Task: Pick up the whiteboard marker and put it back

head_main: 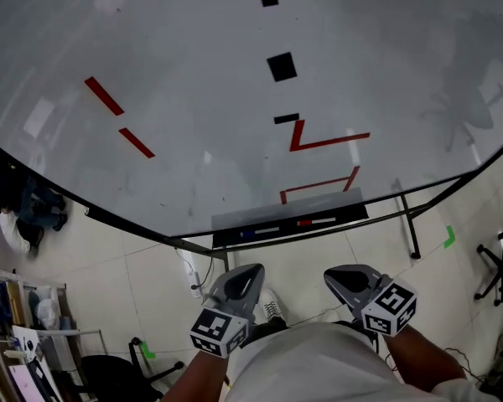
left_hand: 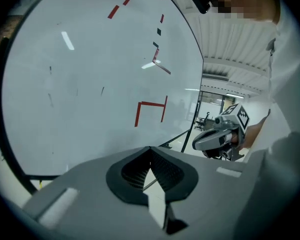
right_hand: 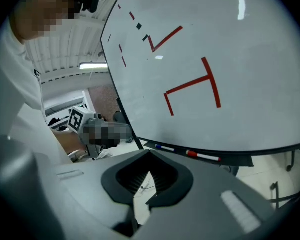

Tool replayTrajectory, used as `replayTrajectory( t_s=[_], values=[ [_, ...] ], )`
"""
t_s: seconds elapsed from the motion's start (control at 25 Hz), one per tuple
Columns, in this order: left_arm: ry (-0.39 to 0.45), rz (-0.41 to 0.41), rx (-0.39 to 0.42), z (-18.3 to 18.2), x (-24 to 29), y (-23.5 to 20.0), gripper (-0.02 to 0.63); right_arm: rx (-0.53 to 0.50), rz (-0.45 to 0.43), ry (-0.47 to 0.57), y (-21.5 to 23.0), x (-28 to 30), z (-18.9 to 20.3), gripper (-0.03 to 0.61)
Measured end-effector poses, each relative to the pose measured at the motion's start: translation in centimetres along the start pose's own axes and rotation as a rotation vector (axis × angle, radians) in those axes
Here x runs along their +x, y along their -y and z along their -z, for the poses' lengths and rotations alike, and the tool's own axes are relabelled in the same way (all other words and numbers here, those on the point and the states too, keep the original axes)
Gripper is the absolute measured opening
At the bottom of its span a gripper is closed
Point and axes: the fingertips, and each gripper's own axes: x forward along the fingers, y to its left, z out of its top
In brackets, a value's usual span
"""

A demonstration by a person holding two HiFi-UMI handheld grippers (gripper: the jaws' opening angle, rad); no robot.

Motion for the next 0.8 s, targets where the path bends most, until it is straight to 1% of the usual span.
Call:
replayTrajectory(
  t_s=[0.2, 0.32, 0.4, 0.52, 0.64, 0.72, 0.8],
  values=[
    [-0.018, 0.09, 0.091, -0.6, 0.6, -2.7, 0.017, 0.009, 0.092, 0.041, -0.4, 3.4, -2.4, 0.002],
    [-0.04, 0.152, 0.102, 0.0, 0.5, -3.2, 0.017, -0.013, 0.133, 0.05, -0.7, 4.9, -3.4, 0.002],
    [-0.053, 0.168, 0.092, 0.3, 0.5, -3.4, 0.017, -0.022, 0.141, 0.048, -1.1, 5.5, -3.7, 0.002],
    [-0.054, 0.168, 0.094, 0.2, 0.9, -4.1, 0.017, -0.024, 0.139, 0.045, -1.0, 6.1, -4.1, 0.002],
    [-0.06, 0.144, 0.14, 0.2, 1.6, -5.0, 0.017, -0.02, 0.131, 0.03, -0.2, 6.5, -4.0, 0.002],
    [-0.067, 0.123, 0.154, 0.2, 1.9, -5.2, 0.017, -0.017, 0.115, 0.02, 0.1, 6.4, -3.9, 0.002],
    [-0.073, 0.099, 0.187, 0.2, 2.5, -5.4, 0.017, -0.023, 0.097, 0.012, 0.6, 6.2, -4.1, 0.002]
  ],
)
